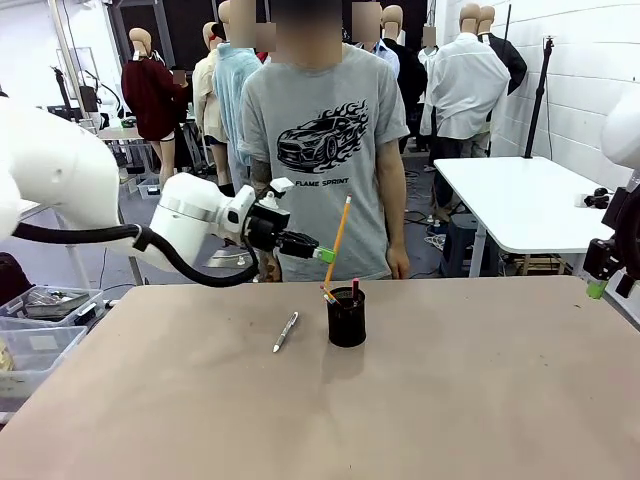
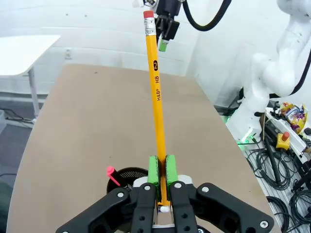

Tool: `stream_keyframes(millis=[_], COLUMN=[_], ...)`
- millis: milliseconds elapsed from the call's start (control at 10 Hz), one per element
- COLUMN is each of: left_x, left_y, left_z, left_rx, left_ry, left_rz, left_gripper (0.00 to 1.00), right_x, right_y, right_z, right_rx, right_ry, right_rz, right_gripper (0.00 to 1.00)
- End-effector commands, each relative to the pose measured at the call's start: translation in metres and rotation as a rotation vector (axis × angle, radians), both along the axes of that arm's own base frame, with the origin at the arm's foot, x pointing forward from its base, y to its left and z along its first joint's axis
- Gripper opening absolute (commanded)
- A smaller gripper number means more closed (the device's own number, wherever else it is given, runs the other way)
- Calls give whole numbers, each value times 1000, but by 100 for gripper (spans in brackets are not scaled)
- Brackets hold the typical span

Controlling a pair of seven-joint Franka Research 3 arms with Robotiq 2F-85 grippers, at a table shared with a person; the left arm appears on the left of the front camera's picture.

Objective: Place the pens into the pen holder.
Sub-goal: Pick up a writing instrument from the table and place it into the Pen holder.

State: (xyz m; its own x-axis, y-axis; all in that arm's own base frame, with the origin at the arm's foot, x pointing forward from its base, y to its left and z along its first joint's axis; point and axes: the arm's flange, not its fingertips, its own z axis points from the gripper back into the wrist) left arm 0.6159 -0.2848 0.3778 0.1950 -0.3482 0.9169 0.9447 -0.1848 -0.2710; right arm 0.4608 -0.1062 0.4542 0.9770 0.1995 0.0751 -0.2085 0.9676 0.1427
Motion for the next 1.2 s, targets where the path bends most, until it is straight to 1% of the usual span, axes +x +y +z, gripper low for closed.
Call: stream_keyframes(millis=[0,200,400,700,800,900,1000,1100], left_x=[16,21,26,27,26,27,28,26], left_y=[-13,-22,-26,-27,-29,-30,-30,-31], left_z=[-12,-28,-32,-54,-57,-59,-61,-62], left_rx=[-12,-3,-5,31,43,58,66,62], left_ry=[-18,-5,-34,-37,-59,-62,-69,-72], left_rz=[-53,-65,-72,-66,-82,-85,-81,-85], left_gripper=[0,0,0,0,0,0,12,29], right_x=[1,1,1,1,1,1,1,1], right_y=[0,0,0,0,0,0,0,0], right_z=[0,0,0,0,0,0,0,0], right_rx=[-8,-8,-8,-8,-8,-8,-8,-8], right_ry=[-3,-3,-3,-3,-3,-3,-3,-3], right_rz=[-1,-1,-1,-1,-1,-1,-1,-1], right_gripper=[62,62,62,62,62,62,62,62])
